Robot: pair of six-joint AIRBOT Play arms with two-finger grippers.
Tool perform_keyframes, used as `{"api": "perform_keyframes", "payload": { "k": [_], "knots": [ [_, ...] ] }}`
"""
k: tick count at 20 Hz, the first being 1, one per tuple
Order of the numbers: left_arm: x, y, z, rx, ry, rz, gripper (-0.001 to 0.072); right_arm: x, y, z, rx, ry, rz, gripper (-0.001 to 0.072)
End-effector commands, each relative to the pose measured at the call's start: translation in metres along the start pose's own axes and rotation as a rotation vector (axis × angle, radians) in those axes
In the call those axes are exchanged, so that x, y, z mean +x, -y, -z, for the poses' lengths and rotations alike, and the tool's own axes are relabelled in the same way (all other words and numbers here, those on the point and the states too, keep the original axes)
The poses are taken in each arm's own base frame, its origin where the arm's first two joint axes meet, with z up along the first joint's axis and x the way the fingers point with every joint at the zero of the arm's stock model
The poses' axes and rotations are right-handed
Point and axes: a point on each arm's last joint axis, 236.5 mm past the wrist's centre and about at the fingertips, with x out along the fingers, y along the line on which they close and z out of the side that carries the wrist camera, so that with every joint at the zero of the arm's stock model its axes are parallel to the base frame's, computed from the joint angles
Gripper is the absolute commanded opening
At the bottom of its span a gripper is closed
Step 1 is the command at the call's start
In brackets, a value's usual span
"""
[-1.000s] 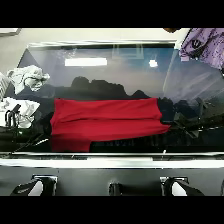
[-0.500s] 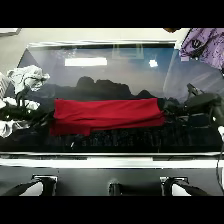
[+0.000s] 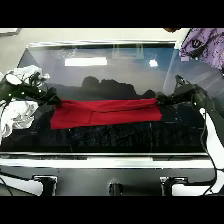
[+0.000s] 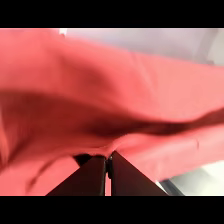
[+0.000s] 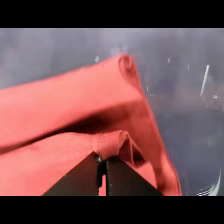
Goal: Fold the clothes and pants, and hang the long-sleeved shirts on hangers.
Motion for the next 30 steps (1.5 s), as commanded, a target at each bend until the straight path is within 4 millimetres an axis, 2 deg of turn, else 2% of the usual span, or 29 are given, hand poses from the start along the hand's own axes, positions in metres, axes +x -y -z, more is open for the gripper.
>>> {"api": "perform_keyframes", "payload": {
  "k": [1, 2, 3, 4, 5, 7, 9, 10, 11, 15, 19, 20, 21, 22, 23, 24, 26, 27, 28, 30],
  "knots": [
    [0.028, -0.007, -0.018, -0.001, -0.032, -0.001, 0.0024, 0.024, 0.006, -0.003, 0.026, -0.013, 0.005, 0.0137],
    [0.032, -0.010, -0.019, -0.010, -0.038, -0.002, 0.0101, 0.026, 0.008, 0.001, 0.061, -0.032, 0.007, 0.0306],
    [0.033, -0.011, -0.022, -0.029, -0.028, -0.005, 0.0248, 0.020, 0.012, -0.001, 0.084, -0.044, 0.009, 0.0411],
    [0.028, -0.011, -0.026, -0.043, -0.011, -0.004, 0.0309, 0.010, 0.016, -0.006, 0.115, -0.051, -0.007, 0.0480],
    [0.019, -0.013, -0.033, -0.059, 0.013, -0.015, 0.0324, -0.004, 0.024, -0.017, 0.164, -0.044, -0.034, 0.0499],
    [-0.003, -0.020, -0.045, -0.062, 0.063, -0.065, 0.0324, -0.028, 0.053, -0.035, 0.265, -0.015, -0.076, 0.0521],
    [-0.025, -0.021, -0.054, -0.024, 0.119, -0.121, 0.0324, -0.034, 0.077, -0.031, 0.331, -0.051, -0.132, 0.0548],
    [-0.033, -0.019, -0.057, -0.014, 0.140, -0.136, 0.0325, -0.032, 0.080, -0.024, 0.342, -0.091, -0.175, 0.0562],
    [-0.041, -0.016, -0.058, -0.005, 0.156, -0.140, 0.0324, -0.026, 0.079, -0.015, 0.339, -0.136, -0.222, 0.0600],
    [-0.055, -0.011, -0.059, 0.011, 0.186, -0.148, 0.0324, 0.005, 0.052, 0.003, 0.322, -0.239, -0.355, 0.0611],
    [-0.058, -0.007, -0.053, 0.009, 0.174, -0.147, 0.0324, 0.041, 0.022, 0.018, 0.274, -0.285, -0.355, 0.0609],
    [-0.058, -0.006, -0.053, 0.011, 0.172, -0.146, 0.0324, 0.048, 0.014, 0.024, 0.253, -0.300, -0.354, 0.0588],
    [-0.058, -0.005, -0.052, 0.014, 0.172, -0.146, 0.0324, 0.054, 0.004, 0.029, 0.227, -0.313, -0.353, 0.0516],
    [-0.058, -0.003, -0.052, 0.018, 0.172, -0.145, 0.0324, 0.058, -0.004, 0.031, 0.197, -0.310, -0.351, 0.0376],
    [-0.056, 0.002, -0.053, 0.023, 0.174, -0.135, 0.0324, 0.060, -0.009, 0.029, 0.176, -0.292, -0.346, 0.0143],
    [-0.052, 0.009, -0.052, 0.029, 0.170, -0.118, 0.0323, 0.058, -0.012, 0.024, 0.164, -0.268, -0.341, 0.0030],
    [-0.038, 0.038, -0.049, 0.042, 0.158, -0.041, 0.0285, 0.041, -0.014, 0.013, 0.163, -0.226, -0.315, 0.0030],
    [-0.027, 0.056, -0.044, 0.053, 0.136, 0.002, 0.0072, 0.029, -0.011, 0.011, 0.171, -0.219, -0.270, 0.0030],
    [-0.013, 0.076, -0.037, 0.074, 0.110, 0.038, 0.0019, 0.015, -0.006, 0.012, 0.164, -0.213, -0.217, 0.0030],
    [0.027, 0.119, -0.017, 0.122, 0.049, 0.083, 0.0018, -0.021, 0.002, 0.013, 0.147, -0.195, -0.111, 0.0030]
  ]
}}
